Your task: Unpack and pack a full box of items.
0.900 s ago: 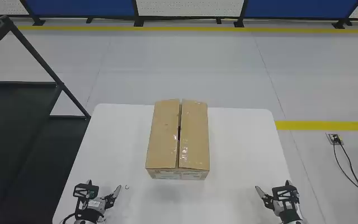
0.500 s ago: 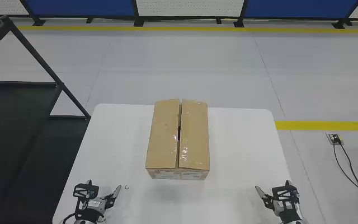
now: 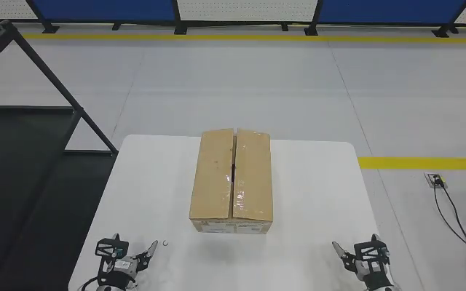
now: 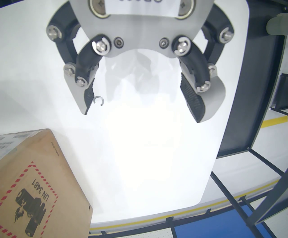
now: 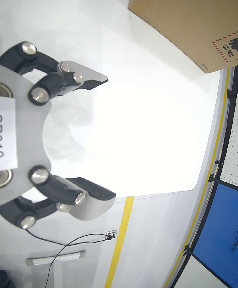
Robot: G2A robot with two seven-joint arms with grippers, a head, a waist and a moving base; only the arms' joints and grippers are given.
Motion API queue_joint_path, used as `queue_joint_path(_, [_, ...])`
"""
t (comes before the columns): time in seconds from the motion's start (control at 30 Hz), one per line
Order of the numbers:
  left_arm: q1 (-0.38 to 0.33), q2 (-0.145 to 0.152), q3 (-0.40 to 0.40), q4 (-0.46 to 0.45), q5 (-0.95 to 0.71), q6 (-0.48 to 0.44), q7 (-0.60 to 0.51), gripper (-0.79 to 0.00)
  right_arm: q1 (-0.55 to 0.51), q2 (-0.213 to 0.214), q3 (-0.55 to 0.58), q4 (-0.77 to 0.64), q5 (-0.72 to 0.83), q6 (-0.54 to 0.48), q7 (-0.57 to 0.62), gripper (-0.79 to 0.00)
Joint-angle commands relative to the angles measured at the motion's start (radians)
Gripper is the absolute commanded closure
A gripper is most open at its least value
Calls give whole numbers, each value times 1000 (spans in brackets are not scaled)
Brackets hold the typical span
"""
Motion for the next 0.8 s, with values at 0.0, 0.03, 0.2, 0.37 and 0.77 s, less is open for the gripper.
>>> queue_joint_path(0.0, [0, 0, 0, 0, 0, 0, 0, -784, 0, 0, 0, 0, 0, 0, 0, -784])
queue_joint_path(0.03, [0, 0, 0, 0, 0, 0, 0, -785, 0, 0, 0, 0, 0, 0, 0, -785])
queue_joint_path(0.2, [-2, -1, 1, -6, -5, -8, 4, -785, 5, -1, -2, -9, 13, -12, -4, -785])
queue_joint_path(0.37, [2, -1, -17, -29, -26, -45, 44, -785, 4, -4, -4, -51, 34, -39, -40, -785])
queue_joint_path(0.77, [22, -2, -88, -74, -149, -159, 213, -785, -13, -12, -12, -184, 115, -67, -58, -785])
